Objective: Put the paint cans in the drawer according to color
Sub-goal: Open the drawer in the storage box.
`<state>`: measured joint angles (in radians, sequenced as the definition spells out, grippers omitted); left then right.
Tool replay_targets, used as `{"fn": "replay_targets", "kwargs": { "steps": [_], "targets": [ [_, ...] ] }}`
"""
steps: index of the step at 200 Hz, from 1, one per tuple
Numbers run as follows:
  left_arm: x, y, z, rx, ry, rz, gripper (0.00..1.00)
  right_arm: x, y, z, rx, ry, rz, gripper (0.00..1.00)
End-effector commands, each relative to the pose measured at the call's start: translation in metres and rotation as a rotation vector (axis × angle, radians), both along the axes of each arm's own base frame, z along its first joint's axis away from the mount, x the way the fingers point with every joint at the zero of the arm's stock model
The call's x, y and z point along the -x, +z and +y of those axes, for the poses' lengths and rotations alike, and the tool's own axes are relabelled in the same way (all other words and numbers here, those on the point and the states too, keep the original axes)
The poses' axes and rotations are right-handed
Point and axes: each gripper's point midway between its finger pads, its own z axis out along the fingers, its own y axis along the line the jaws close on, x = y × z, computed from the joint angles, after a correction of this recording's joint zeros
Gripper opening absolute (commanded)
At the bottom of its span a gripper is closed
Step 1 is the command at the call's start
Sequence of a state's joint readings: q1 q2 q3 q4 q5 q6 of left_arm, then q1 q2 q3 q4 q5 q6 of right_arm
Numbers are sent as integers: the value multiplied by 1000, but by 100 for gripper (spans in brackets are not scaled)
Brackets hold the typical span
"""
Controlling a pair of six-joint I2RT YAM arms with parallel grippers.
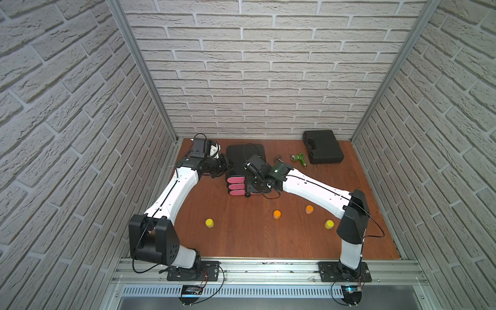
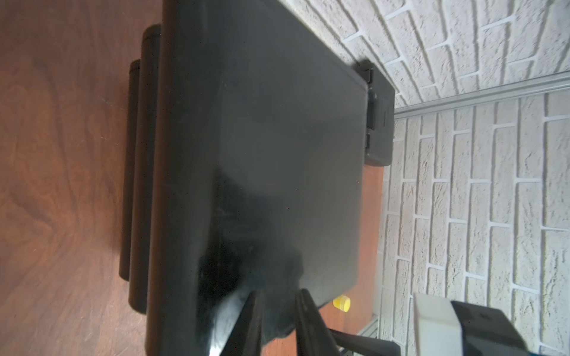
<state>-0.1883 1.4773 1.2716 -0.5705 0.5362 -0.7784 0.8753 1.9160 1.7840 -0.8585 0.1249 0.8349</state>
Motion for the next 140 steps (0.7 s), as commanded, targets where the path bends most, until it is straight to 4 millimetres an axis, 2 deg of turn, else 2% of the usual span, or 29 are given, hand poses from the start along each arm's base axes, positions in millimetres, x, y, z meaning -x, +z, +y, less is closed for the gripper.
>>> {"fn": "replay_targets", "kwargs": {
  "steps": [1,22,53,78,81,96,125,140],
  "targets": [
    [-7,2,-8,3,-43,-37,23,-12,15,16,-65,-10,-58,61],
    [-6,-7,-5,-24,-45,-24,23,-16,8,23,-69,-9,-54,61],
    [-1,-23,-2,-54,-52,7,23,-24,11,28,-88,-19,-90,61],
    [2,-28,1,-69,-52,13,23,-28,16,33,-103,-13,-106,60],
    [3,-28,1,-70,-52,13,23,-29,2,34,-79,-15,-87,60],
    [3,-30,1,-73,-54,17,23,-30,-5,33,-61,-22,-76,59],
    [4,-35,2,-81,-57,29,23,-32,-8,28,-40,-40,-88,57],
    [5,-38,3,-92,-59,37,23,-33,-6,26,-38,-47,-97,52]
  ]
}}
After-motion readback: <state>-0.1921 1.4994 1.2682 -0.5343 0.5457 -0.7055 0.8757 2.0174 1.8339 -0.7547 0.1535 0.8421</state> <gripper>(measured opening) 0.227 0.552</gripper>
